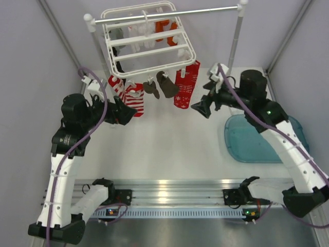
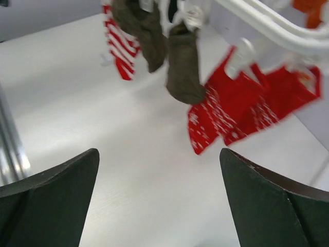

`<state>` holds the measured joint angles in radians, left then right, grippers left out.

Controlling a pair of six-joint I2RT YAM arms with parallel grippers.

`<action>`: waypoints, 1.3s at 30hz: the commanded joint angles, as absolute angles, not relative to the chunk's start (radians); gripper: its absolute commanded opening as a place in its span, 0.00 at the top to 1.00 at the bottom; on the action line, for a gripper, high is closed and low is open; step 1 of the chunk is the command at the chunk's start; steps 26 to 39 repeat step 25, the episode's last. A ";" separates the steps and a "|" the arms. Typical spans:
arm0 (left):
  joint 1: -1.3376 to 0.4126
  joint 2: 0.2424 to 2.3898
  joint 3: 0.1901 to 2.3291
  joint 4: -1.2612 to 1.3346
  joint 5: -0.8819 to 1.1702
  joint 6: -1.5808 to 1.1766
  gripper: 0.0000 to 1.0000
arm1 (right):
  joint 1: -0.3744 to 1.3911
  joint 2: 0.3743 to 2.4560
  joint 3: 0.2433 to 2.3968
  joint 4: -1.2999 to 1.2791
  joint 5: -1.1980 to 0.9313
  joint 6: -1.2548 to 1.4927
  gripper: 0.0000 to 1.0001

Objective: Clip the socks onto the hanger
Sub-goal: Reset both arms

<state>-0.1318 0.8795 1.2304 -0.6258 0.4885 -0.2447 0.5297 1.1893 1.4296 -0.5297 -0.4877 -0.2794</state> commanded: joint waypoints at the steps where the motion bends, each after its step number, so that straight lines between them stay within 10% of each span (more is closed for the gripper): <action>1: -0.121 0.885 1.258 -0.744 0.443 -0.127 0.02 | 0.413 1.079 1.349 -0.545 -0.532 -0.251 0.00; 18: -0.121 0.695 1.009 -0.706 0.221 -0.009 0.02 | 0.080 0.554 0.848 -0.597 -0.558 -0.295 0.00; 39: -0.121 0.673 1.019 -0.712 0.206 -0.009 0.02 | 0.063 0.538 0.830 -0.592 -0.581 -0.267 0.00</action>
